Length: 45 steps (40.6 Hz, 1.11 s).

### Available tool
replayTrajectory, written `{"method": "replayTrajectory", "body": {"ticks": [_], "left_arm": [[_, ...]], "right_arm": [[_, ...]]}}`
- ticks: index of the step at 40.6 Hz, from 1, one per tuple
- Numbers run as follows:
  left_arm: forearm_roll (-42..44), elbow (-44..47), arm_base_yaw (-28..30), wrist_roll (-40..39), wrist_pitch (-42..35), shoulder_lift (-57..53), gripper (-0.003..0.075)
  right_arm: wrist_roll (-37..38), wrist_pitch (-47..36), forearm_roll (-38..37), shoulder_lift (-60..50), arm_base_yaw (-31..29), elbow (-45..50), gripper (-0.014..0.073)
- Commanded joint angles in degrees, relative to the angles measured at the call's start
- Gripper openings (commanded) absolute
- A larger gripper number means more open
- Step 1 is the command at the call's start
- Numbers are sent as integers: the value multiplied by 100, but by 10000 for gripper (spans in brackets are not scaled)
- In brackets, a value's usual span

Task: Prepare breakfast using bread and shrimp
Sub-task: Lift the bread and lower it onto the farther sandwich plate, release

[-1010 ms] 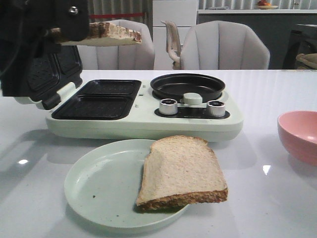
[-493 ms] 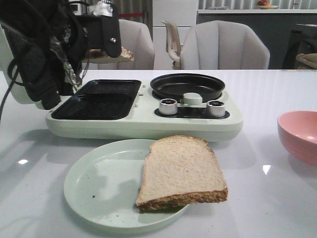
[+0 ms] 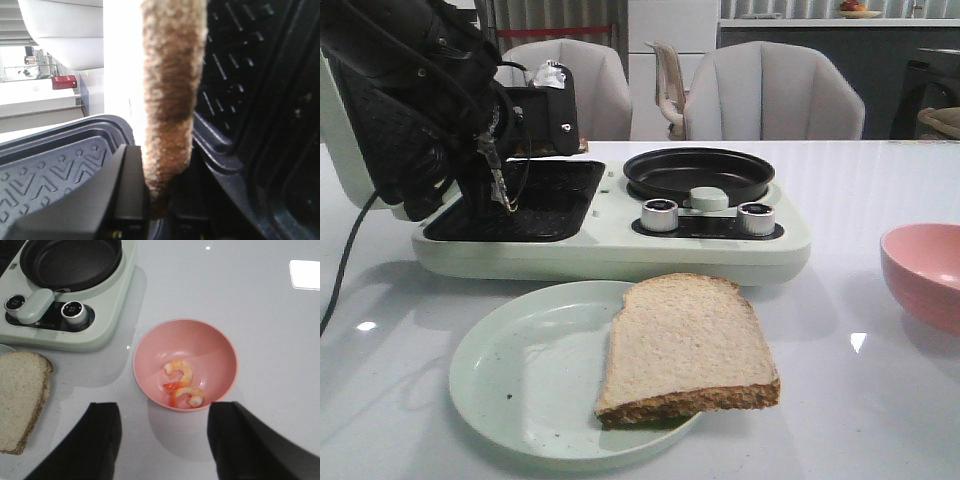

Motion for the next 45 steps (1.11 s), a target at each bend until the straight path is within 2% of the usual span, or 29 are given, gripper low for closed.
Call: {"method": "replayTrajectory", "body": {"ticks": [1,7,12,16,22,35,45], "left_arm": [[378,-193,13,-90,256,-290,102],[378,-193,13,-90,183,-261,147],[378,-193,13,-90,133,-262,258],[378,-193,13,-90,133,-262,377],[378,-193,13,-90,133,-234,489],[378,-180,-14,-90,159,-356,501],[378,-134,-40,-115,-38,-962,500]], "right_arm": [[-14,-359,57,31,20,-164,496],[-14,-359,57,31,20,-164,496],[-14,-359,57,31,20,-164,496],[-14,-359,57,31,20,-164,496],[-14,-359,57,31,20,-164,496],[-14,-359,57,31,20,-164,496],[-14,-359,57,31,20,-164,496]]}}
